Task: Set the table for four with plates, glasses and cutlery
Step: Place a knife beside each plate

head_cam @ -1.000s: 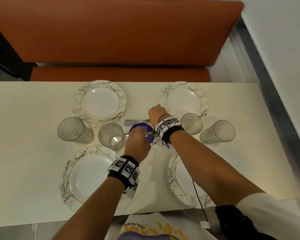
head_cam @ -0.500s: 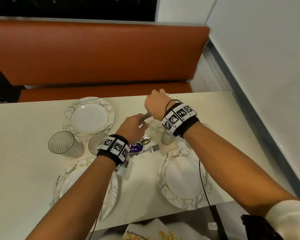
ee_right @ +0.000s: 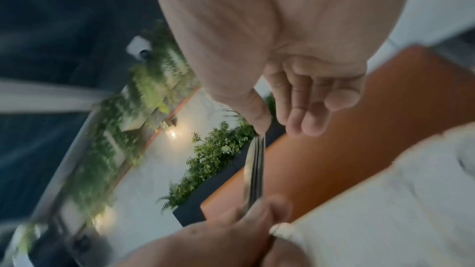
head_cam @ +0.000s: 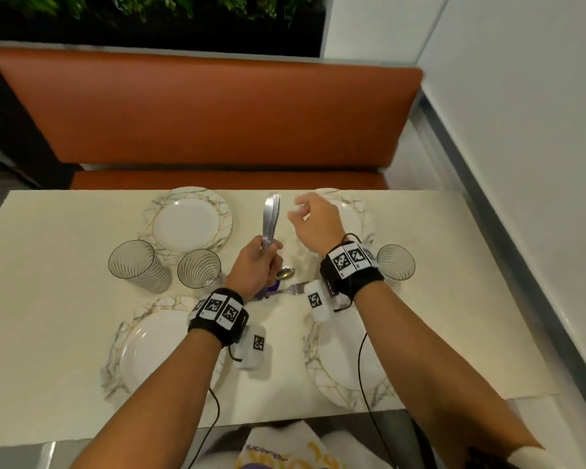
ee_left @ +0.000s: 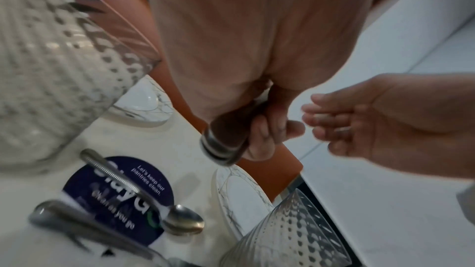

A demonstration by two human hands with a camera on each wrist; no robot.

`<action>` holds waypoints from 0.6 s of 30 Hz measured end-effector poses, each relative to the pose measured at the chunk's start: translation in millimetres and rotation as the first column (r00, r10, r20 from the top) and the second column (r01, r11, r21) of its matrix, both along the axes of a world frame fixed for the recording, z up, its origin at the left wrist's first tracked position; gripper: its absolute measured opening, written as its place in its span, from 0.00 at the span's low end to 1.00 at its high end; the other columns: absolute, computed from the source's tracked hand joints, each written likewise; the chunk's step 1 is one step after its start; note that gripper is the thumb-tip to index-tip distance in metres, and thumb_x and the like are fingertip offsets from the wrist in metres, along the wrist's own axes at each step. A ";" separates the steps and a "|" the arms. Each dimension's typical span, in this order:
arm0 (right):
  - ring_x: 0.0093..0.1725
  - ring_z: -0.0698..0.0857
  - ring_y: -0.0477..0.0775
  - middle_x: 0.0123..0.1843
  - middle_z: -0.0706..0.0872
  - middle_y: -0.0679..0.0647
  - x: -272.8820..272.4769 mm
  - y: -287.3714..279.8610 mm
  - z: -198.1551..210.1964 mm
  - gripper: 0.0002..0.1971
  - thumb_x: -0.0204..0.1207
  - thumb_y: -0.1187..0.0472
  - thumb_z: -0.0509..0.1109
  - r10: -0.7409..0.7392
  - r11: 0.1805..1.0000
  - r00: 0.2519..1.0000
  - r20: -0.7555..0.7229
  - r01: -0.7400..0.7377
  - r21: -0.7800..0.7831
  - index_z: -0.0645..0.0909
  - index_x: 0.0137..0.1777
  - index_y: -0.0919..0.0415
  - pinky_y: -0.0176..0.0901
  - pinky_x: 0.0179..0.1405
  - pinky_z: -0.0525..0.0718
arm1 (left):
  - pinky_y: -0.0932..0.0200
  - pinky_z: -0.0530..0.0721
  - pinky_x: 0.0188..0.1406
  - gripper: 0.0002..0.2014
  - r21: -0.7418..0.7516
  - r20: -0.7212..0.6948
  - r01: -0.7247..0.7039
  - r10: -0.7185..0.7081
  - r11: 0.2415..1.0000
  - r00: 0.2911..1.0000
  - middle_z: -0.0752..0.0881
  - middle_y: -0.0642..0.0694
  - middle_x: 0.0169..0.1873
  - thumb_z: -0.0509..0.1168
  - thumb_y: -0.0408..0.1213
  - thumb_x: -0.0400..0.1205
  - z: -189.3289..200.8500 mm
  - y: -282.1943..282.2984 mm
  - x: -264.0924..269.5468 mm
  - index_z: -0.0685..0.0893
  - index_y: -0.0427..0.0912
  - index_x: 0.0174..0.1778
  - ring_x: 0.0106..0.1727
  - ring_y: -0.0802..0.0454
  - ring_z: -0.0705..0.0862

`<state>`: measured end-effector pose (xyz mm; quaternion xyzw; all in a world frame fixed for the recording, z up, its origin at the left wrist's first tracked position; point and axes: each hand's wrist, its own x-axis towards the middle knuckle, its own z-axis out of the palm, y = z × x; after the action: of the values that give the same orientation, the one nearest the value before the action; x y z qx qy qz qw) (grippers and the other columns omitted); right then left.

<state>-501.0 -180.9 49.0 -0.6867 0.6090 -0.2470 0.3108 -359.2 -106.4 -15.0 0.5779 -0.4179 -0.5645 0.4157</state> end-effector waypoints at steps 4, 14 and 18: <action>0.51 0.89 0.57 0.50 0.93 0.55 5.1 25.3 -24.9 0.13 0.82 0.53 0.70 0.175 0.967 0.985 0.009 -0.174 0.185 0.91 0.50 0.61 0.53 0.57 0.86 | 0.60 0.73 0.19 0.12 0.023 -0.058 -0.098 0.099 0.995 0.993 0.84 0.48 0.24 0.57 0.36 0.95 5.5 25.0 -13.0 0.81 0.31 0.54 0.20 0.53 0.74; 0.39 0.92 0.53 0.36 0.93 0.53 -2.3 60.1 -65.9 0.09 0.78 0.54 0.78 0.078 0.938 0.948 0.310 -0.175 0.300 0.91 0.43 0.59 0.42 0.37 0.88 | 0.49 0.93 0.41 0.14 0.125 -0.229 -0.192 0.217 0.973 0.949 0.93 0.31 0.50 0.55 0.36 0.95 -10.8 77.2 -21.8 0.83 0.33 0.64 0.45 0.38 0.94; 0.39 0.93 0.55 0.39 0.94 0.55 2.3 70.1 -78.5 0.08 0.82 0.57 0.73 -0.079 0.940 0.918 0.388 -0.062 0.336 0.88 0.46 0.61 0.44 0.38 0.89 | 0.49 0.93 0.55 0.13 0.142 -0.087 -0.252 0.266 0.957 0.960 0.95 0.36 0.51 0.57 0.35 0.95 -26.8 98.2 -3.7 0.86 0.34 0.63 0.53 0.41 0.95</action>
<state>-498.8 -110.8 -29.5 -0.5552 0.5700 -0.2727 0.5408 -363.0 -8.2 -41.8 0.6230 -0.2787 -0.5605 0.4691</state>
